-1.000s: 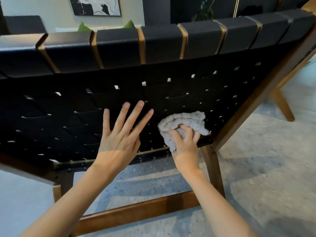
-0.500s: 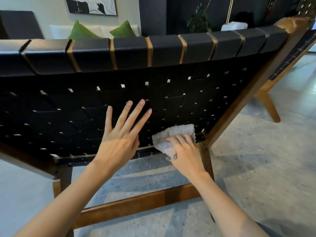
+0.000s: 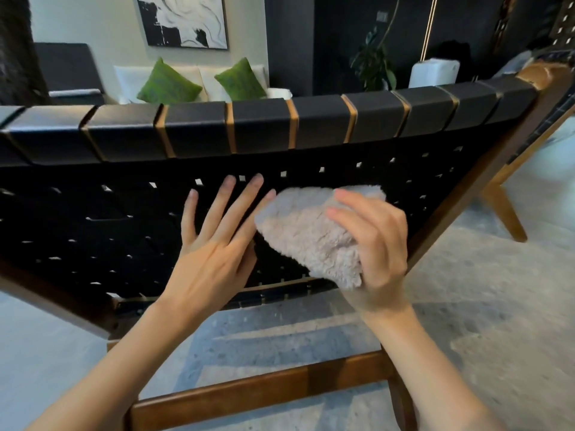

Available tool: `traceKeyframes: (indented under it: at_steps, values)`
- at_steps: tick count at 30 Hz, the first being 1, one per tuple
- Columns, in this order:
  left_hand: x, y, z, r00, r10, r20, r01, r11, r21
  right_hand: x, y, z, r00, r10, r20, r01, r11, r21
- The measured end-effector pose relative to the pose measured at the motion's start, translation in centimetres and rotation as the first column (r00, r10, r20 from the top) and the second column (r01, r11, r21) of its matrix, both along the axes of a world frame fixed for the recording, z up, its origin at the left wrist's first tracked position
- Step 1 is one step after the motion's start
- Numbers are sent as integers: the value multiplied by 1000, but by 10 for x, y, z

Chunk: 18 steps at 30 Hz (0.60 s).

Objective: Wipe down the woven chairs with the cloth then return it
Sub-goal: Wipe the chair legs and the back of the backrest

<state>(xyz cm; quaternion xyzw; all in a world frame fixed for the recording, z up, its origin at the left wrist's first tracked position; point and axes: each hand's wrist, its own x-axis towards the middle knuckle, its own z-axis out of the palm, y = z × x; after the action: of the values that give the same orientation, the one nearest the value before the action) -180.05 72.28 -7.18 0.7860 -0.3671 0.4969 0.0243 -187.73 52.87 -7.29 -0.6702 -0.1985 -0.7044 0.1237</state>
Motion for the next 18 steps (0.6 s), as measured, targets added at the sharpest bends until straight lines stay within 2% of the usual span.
traceKeyframes:
  at_steps: [4, 7, 10, 13, 18]
  values:
    - [9, -1, 2, 998, 34, 46, -33, 999, -23, 23, 5, 24, 995, -39, 93, 24, 987, 160]
    - [13, 1, -1, 998, 38, 56, -37, 999, -16, 39, 13, 20, 998, -68, -16, 70, 969, 235]
    - [16, 5, -3, 996, 42, 74, -43, 999, 20, 50, 18, 9, 983, -110, -145, 136, 973, 186]
    - [19, 9, -2, 994, 61, 90, -65, 997, 43, 55, 23, 8, 975, -145, -171, 175, 968, 179]
    - [21, 9, -2, 993, 60, 97, -65, 996, 55, 58, 24, -1, 976, -129, -177, 175, 945, 275]
